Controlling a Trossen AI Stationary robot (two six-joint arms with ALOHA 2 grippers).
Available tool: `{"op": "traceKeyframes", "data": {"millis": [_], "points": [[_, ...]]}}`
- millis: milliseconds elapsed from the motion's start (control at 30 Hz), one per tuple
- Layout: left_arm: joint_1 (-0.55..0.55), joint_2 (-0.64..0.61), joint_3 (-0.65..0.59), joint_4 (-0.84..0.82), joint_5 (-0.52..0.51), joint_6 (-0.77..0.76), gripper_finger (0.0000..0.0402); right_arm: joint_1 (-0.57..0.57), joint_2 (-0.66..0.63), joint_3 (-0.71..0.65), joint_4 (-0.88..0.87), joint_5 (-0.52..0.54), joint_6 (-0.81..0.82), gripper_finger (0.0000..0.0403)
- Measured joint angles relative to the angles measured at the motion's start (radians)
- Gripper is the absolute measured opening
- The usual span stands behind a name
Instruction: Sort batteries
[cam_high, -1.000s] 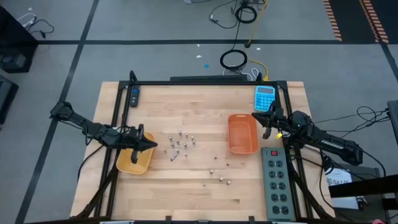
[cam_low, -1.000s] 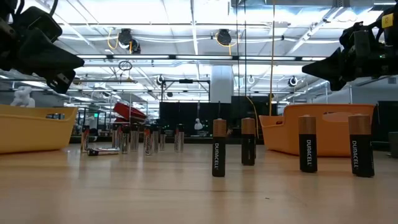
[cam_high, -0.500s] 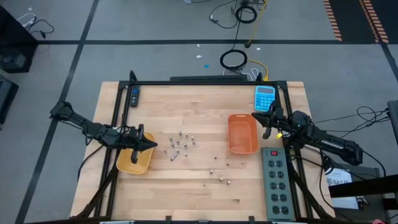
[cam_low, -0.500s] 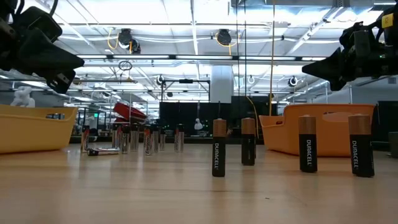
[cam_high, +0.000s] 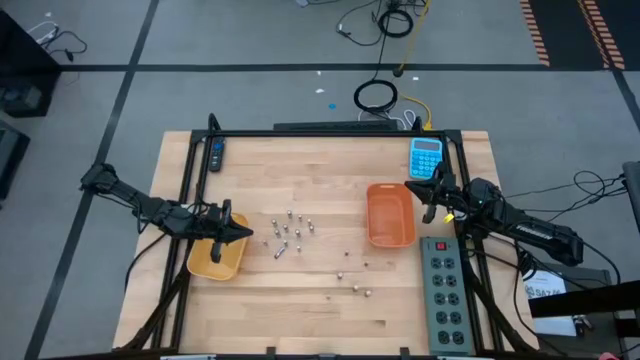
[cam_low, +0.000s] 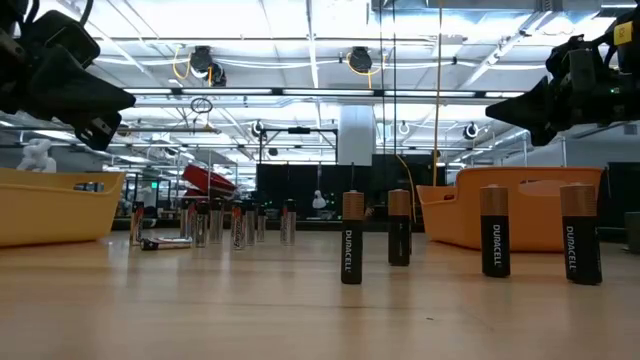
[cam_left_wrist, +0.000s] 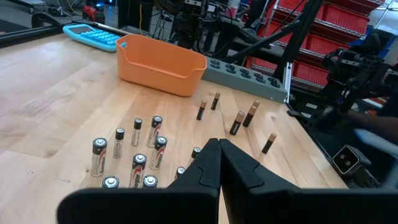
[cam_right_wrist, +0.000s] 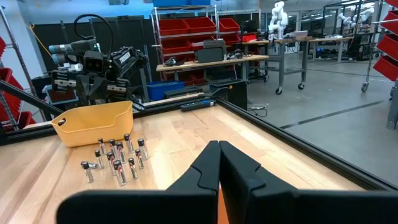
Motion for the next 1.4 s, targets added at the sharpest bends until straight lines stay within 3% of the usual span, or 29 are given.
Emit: {"op": "traceKeyframes", "data": {"millis": [767,1100,1200,1400], "points": [[0.0,0.0,0.0,0.0,0.0,0.0,0.0006,0.0,0.0,0.0,0.063,0.002,-0.041,0.0],[0.0,0.0,0.0,0.0,0.0,0.0,0.0006,0.002,0.012,0.003,-0.012,0.0,0.107,0.0],[0.0,0.0,0.0,0.0,0.0,0.0,0.0006,0.009,0.04,0.007,-0.013,-0.047,0.204,0.0],[0.0,0.0,0.0,0.003,-0.021,0.002,0.0006,0.028,0.057,0.007,-0.008,-0.077,0.198,0.0]]}}
